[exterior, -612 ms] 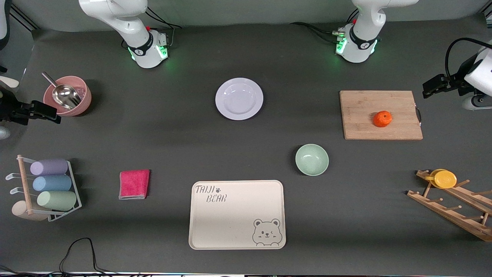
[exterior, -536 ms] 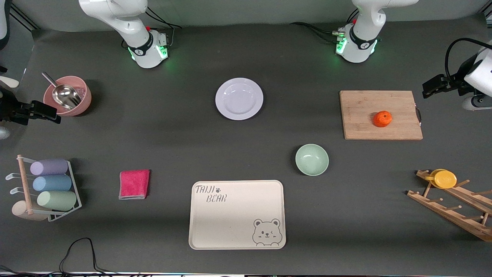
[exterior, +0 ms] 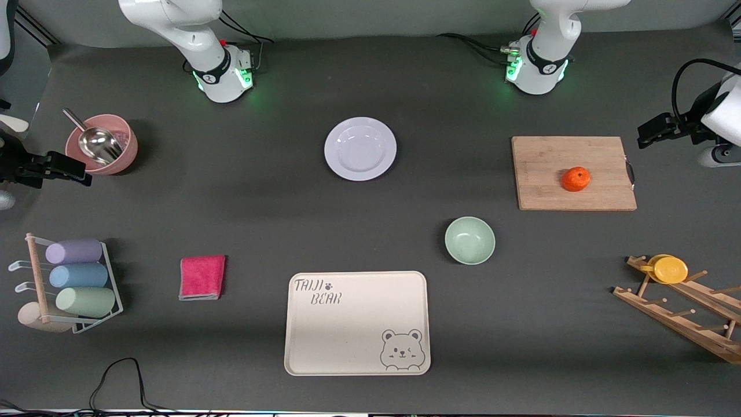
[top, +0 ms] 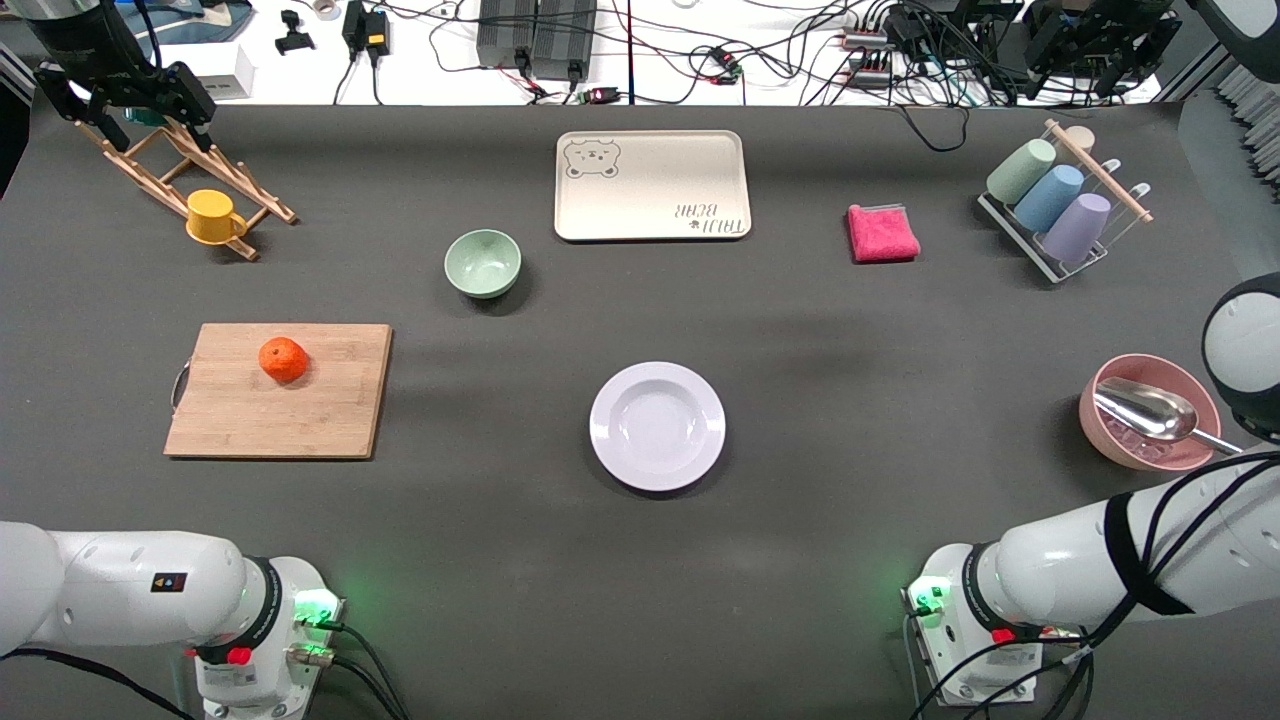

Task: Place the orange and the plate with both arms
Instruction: 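Move the left gripper toward the orange on the wooden board, then lower the left gripper and grasp the orange on the board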

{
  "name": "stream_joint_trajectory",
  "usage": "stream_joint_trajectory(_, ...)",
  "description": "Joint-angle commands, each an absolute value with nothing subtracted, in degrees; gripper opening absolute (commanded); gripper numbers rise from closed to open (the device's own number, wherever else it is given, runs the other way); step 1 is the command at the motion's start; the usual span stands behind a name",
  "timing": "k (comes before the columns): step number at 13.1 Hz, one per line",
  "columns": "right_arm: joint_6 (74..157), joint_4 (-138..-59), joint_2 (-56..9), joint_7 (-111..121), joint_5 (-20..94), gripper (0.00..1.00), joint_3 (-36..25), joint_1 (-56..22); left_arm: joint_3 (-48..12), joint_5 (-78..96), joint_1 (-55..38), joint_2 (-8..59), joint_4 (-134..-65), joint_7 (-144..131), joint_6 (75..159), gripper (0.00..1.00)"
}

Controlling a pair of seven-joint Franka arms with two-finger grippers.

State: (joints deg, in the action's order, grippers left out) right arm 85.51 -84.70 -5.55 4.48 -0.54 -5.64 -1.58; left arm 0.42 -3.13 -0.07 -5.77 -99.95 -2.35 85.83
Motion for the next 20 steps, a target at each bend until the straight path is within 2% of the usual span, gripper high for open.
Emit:
stream_joint_trajectory(1,84.7,-85.1,-4.7,2.8,-1.9,1.0,-5.8,-2.1,0.3,-2.7,0.4,-5.0,-98.1,-2.6,83.1,1.0)
stream_joint_trajectory(4,84.7,-85.1,-4.7,2.8,-1.9,1.0,-5.8,-2.1,0.4,-3.4,0.4,-5.4,-98.3,-2.3,80.5,1.0)
stream_joint_trajectory(6,84.7,-85.1,-4.7,2.8,-1.9,1.0,-5.8,-2.1,0.4,-3.3,1.8,-7.5,-100.9,-2.3,79.6,1.0)
stream_joint_trajectory(9,84.8,-85.4,-4.7,2.8,-1.9,1.0,-5.8,-2.1,0.2,-3.7,1.7,-21.7,-115.7,-2.2,84.3,1.0)
stream_joint_trajectory(10,84.8,-85.5,-4.7,2.8,-1.8,1.0,-5.8,-2.1,-0.1,-3.9,1.5,-24.0,-118.2,-2.2,85.1,1.0)
stream_joint_trajectory(14,84.8,-87.0,-3.4,2.7,-1.1,1.0,-5.8,-2.1,-0.1,-4.3,1.7,-22.1,-121.3,-2.2,87.9,1.0)
stream_joint_trajectory(17,88.0,-98.0,5.9,2.6,-1.0,1.0,-5.8,-2.2,-0.1,-4.7,1.8,-20.1,-131.3,-2.2,98.8,1.0)
stream_joint_trajectory(20,88.5,-104.9,13.6,-0.1,-0.1,1.0,-5.5,-2.3,0.1,-4.7,3.0,-10.3,-133.2,-3.0,106.7,1.0)
